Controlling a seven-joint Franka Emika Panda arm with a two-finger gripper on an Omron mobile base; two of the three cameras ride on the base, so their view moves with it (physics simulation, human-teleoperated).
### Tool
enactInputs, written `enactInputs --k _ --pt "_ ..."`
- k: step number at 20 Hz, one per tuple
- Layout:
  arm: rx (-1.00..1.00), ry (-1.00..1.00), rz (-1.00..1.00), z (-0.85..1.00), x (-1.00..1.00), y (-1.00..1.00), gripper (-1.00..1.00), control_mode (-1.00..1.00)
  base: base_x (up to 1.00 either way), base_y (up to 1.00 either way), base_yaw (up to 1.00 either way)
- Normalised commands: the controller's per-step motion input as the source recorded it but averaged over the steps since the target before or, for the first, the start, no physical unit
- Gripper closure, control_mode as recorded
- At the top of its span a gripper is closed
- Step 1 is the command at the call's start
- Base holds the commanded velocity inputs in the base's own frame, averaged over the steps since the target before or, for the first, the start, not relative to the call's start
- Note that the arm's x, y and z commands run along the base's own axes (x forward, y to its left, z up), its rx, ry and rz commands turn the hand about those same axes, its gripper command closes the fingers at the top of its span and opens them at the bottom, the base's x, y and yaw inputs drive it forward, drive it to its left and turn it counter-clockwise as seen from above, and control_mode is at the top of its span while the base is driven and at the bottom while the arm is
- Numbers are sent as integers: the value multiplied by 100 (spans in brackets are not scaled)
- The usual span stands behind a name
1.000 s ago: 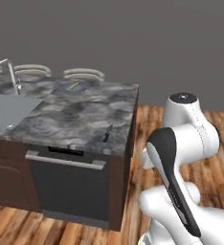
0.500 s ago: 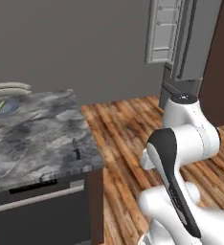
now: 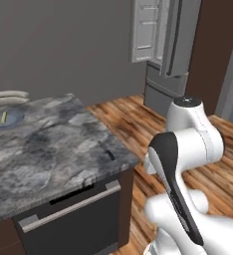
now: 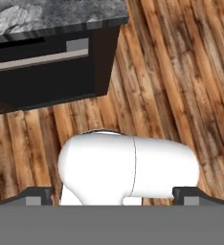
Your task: Retrieve the butter from the fridge and place it on a plate on the dining table. Then retrieve the butter knife by the fridge and place it near the plate.
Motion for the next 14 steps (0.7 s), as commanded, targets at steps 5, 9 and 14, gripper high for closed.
enactInputs --k 5,9,14 --pt "0 0 0 0 0 0 -100 100 13 39 0" --pt "0 0 0 0 0 0 -100 100 52 -1 5" --pt "0 0 0 0 0 0 -100 100 53 -13 6"
